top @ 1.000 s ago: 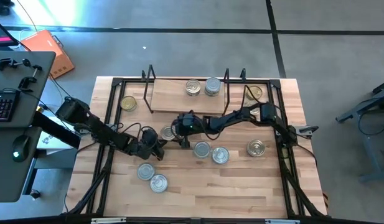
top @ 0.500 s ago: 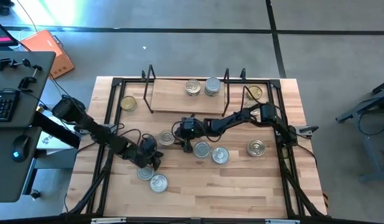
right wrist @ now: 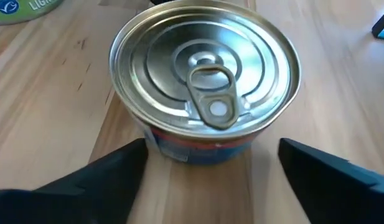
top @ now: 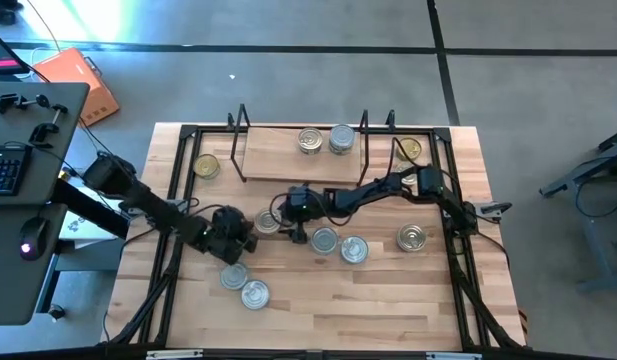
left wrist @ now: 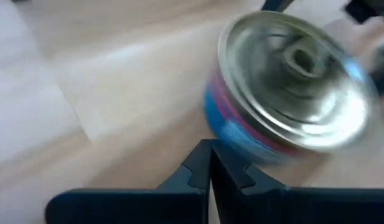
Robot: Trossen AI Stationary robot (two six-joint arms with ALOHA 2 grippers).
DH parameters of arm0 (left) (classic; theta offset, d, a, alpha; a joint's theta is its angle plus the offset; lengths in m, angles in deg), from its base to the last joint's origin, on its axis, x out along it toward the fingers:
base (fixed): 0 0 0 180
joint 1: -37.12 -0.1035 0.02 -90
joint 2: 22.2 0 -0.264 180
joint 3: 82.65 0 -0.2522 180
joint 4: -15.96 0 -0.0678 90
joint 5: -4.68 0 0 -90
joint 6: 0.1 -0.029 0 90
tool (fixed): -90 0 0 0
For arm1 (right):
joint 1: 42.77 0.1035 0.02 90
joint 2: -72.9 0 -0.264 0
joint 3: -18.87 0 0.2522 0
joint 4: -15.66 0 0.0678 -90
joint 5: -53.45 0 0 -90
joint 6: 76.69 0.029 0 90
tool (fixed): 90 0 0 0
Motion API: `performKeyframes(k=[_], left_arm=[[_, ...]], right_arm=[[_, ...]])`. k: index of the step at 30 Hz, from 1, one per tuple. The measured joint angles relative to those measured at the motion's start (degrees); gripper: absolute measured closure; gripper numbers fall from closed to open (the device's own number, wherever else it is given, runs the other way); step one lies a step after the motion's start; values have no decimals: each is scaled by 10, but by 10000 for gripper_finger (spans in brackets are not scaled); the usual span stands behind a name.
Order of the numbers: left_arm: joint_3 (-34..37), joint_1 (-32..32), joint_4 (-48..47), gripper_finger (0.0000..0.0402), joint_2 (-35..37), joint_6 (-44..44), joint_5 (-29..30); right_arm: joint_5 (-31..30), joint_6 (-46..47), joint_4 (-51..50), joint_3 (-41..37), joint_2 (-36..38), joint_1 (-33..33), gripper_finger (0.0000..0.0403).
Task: Stack canned seafood by type on shelf
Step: Put the blue-pink tuna can on the shelf
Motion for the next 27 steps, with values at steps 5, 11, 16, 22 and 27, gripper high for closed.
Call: performKeyframes(k=[5,11,16,22,27], left_arm=[[0,-43,90,402,-25,-96,-1],[4,-77,212,401,-74,-183,-6],[1,-82,232,401,-98,-180,-5],[-3,-62,176,401,-60,-172,-36],[-4,-31,82,401,-14,-131,-30]], right_arm=[[4,-4,9,8,-3,2,10],[40,3,47,7,-16,0,15],[38,15,49,6,-19,1,26],[39,32,32,2,-12,11,52],[-1,46,-13,3,12,31,52]])
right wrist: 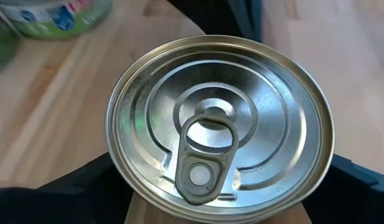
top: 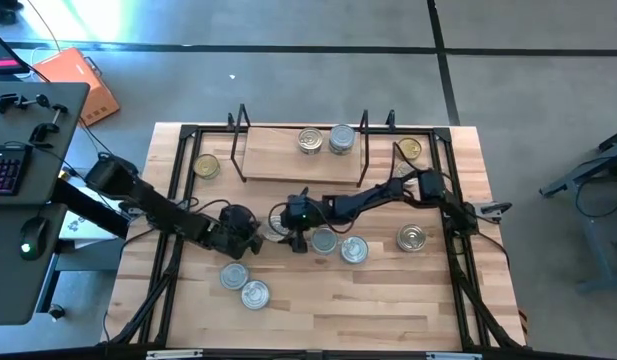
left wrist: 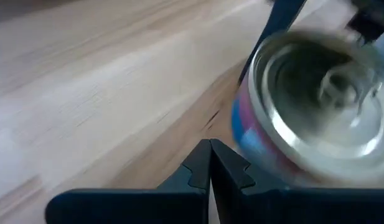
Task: Stack canned seafood by type on shelf
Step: Put the blue-pink tuna can on the shelf
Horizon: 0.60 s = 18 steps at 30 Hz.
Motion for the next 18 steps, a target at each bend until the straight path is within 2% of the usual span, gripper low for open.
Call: performKeyframes(k=[4,11,14,18], left_arm=[[0,30,-42,401,19,33,13],[0,82,-53,401,20,69,46],[1,97,-51,401,20,74,69],[2,107,-49,401,20,73,91]], right_arm=[[-54,-4,-61,-1,35,22,52],[-119,-51,-198,-1,120,44,52],[-105,-72,-266,-1,157,33,52],[-11,-104,-336,-1,186,-3,52]])
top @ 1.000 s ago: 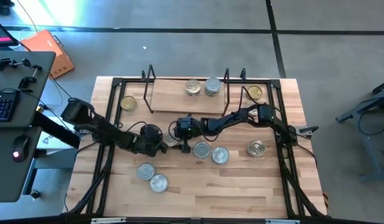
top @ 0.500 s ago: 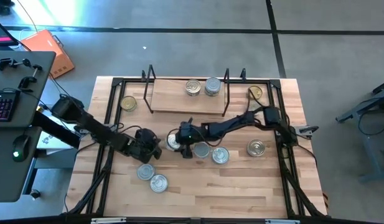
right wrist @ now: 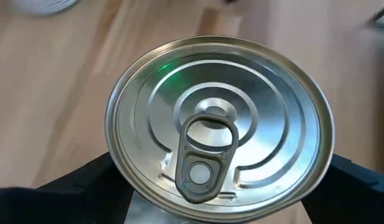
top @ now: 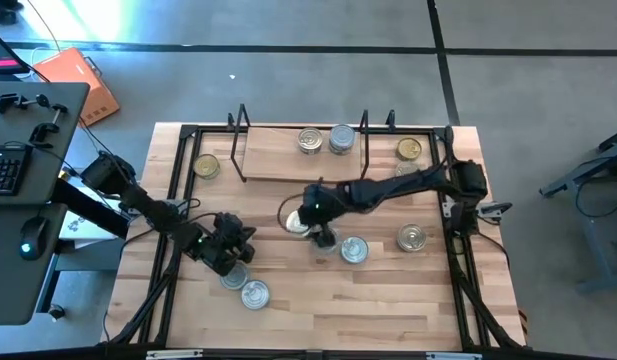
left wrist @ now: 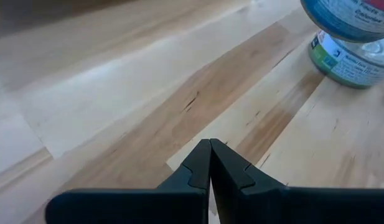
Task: Stack canned seafood by type on shelf
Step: Put the blue-pink tuna can on the shelf
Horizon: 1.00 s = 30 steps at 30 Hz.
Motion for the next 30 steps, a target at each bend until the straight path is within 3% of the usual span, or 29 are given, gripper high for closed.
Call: performKeyframes(k=[3,5,14,22,30], left_arm=[[0,3,2,401,0,0,11],[0,3,2,401,0,0,15],[0,3,2,401,0,-2,20],[1,6,10,401,-2,-2,40],[1,6,15,401,-2,-2,48]], right_arm=[[69,-22,-15,0,2,-32,52],[69,-19,-14,0,2,-51,52],[-185,111,76,-4,-2,-87,52],[-228,191,243,-113,2,-102,52],[-232,216,277,-122,2,-120,51]])
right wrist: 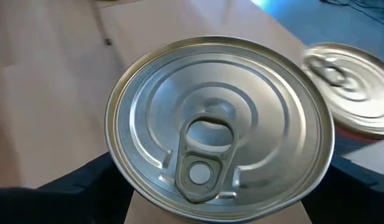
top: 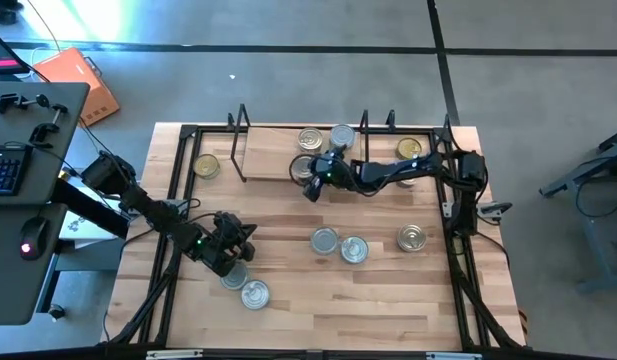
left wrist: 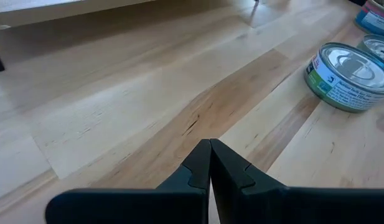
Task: Stack canned seafood by type on shelf
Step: Put the blue-pink tuna can on the shelf
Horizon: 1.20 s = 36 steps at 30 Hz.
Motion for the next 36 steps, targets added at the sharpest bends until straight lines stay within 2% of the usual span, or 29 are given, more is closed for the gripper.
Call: performKeyframes(k=[6,11,17,20,24,27,32,36], left_arm=[[0,-4,42,401,0,-28,6],[0,-48,146,401,0,-147,-18],[0,-132,267,401,0,-299,-89],[-10,-202,313,401,0,-380,-140],[-59,-323,315,401,0,-474,-273],[-104,-400,311,401,-5,-532,-346],[-166,-493,278,401,-20,-573,-449],[-200,-534,270,401,-65,-573,-517]], right_arm=[[29,15,-6,0,-1,-21,13],[66,21,-16,0,-1,-38,12],[72,8,-33,0,-2,-46,10],[72,-4,-38,0,-2,-46,10],[76,-18,-37,0,-2,-45,9],[76,-22,-37,0,-2,-45,9],[76,-22,-37,0,-2,-45,8],[76,-22,-37,0,-2,-45,8]])
